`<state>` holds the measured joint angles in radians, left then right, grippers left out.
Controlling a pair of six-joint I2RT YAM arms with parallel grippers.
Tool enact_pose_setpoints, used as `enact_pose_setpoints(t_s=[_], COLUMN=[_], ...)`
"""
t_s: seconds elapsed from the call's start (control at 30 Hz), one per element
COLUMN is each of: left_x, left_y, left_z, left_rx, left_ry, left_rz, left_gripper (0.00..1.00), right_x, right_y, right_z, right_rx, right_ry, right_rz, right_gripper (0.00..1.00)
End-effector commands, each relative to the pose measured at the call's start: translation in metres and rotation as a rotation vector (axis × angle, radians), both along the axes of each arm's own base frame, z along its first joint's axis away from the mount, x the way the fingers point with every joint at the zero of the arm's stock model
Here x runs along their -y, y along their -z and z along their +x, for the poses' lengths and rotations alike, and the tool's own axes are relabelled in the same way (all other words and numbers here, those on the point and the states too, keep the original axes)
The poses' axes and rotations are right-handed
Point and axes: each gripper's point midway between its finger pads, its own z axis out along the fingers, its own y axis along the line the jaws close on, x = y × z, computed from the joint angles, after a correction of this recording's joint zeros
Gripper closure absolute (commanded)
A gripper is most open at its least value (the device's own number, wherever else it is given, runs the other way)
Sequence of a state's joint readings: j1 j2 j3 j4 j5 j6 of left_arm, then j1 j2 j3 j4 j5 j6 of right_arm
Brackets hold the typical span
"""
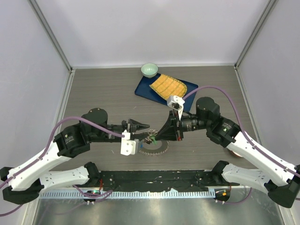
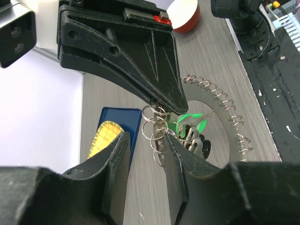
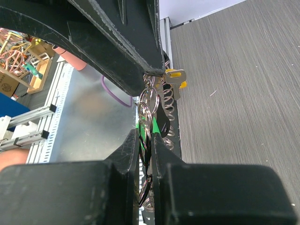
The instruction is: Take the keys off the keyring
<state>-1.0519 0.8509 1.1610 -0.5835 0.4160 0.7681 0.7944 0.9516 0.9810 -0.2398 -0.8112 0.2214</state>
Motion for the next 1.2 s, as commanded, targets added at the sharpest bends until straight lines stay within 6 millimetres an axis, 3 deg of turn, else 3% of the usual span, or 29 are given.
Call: enact_pose_setpoints(t_s=[0.0,0.9,1.07,1.17], left_x=[0.008,0.002,0.001,0.003], left_y=[-0.011,0.024,0.031,0.023], left_z=[0.004,0.005,0.006,0.010], left_rx=[0.085,0.111,0.105,0.128], left_ry=[0.013,0.033,0.029,0.011], left_rz=[-0.045,0.138,0.176,0.136], left_gripper=[0.62,0.59,0.73,0.82], right_x=[-0.004,-0.006,-0.006,-0.006], right_y=[-0.027,-0.025,-0.026,-0.023], right_z=[-0.002,0.000,0.000,0.000], right_rx=[0.054,0.046,0.048,0.039], right_ry=[-0.029,-0.027,-0.027,-0.028], right_rz=[0.080,0.077,0.079,0.070], right_gripper=[0.99,0.99,0.99,0.99])
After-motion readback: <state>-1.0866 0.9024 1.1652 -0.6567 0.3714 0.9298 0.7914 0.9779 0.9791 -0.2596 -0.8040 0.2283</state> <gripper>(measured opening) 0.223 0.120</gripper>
